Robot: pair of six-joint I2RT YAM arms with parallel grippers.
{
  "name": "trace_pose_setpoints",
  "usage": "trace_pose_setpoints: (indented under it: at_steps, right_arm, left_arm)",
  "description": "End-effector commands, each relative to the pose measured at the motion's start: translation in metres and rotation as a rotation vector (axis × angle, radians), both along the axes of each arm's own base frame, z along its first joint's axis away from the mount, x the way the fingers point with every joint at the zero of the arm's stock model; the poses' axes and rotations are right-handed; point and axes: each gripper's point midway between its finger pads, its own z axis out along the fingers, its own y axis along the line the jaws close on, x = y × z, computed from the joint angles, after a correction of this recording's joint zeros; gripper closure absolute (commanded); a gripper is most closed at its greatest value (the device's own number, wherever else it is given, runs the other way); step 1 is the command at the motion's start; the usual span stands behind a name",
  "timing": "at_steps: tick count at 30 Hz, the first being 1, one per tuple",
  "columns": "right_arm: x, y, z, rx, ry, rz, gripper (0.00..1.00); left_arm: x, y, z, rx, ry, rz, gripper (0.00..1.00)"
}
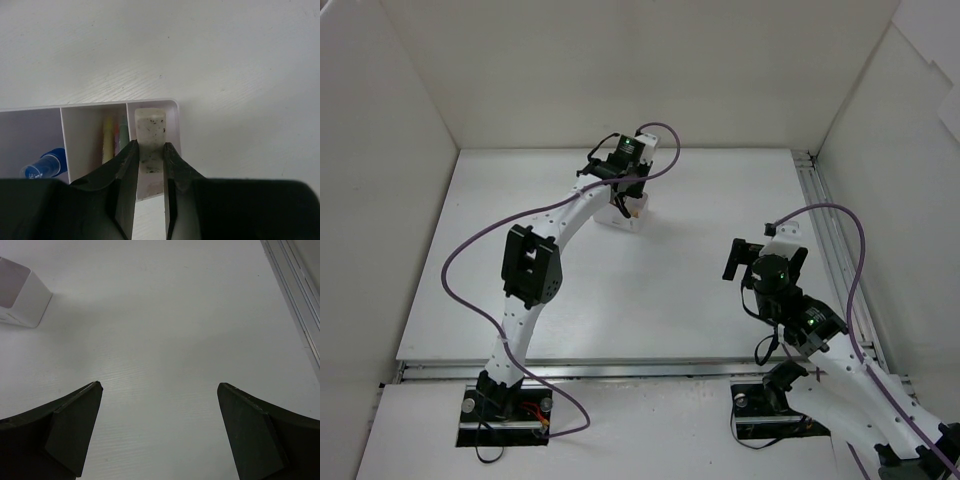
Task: Sort the stationery into containers
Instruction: Place the stationery in the storage box.
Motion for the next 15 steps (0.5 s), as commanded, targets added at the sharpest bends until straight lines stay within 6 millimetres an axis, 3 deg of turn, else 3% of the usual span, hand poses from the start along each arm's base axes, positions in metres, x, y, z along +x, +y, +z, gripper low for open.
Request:
trace_pose_setpoints:
  at_steps: [1,6,7,11,13,15]
  right_arm:
    - [0.006,-0.006,0.01,-0.002,-0.032,-0.049,0.02]
    - [0.005,-0.008,0.009,-0.011,-0.027,-0.058,0.02]
    - [0.005,-0.008,0.01,-0.01,-0.028,-0.055,0.02]
    - [0.005,-0.009,0.01,-0.005,-0.028,-0.06,0.02]
    - [0.005,-0.008,0.011,0.004,-0.033,-0.054,0.02]
    - [0.004,-0.007,0.016,0.014,-0.042,-0.049,0.02]
  left_arm:
    - [0.003,0.001,0.043,-0.067,-0.08,0.034,0.88]
    - [-0.001,0.004,0.036,-0.056,-0.058,0.04,0.82]
    - [-0.001,0.004,0.036,-0.058,-0.057,0.041,0.73]
    - [-0.003,0.002,0.04,-0.068,-0.055,0.034,0.59]
    - [-0.006,0.0,0.048,-0.084,-0.062,0.018,0.46]
    - [-0.009,-0.001,0.06,-0.101,-0.075,0.0,0.42]
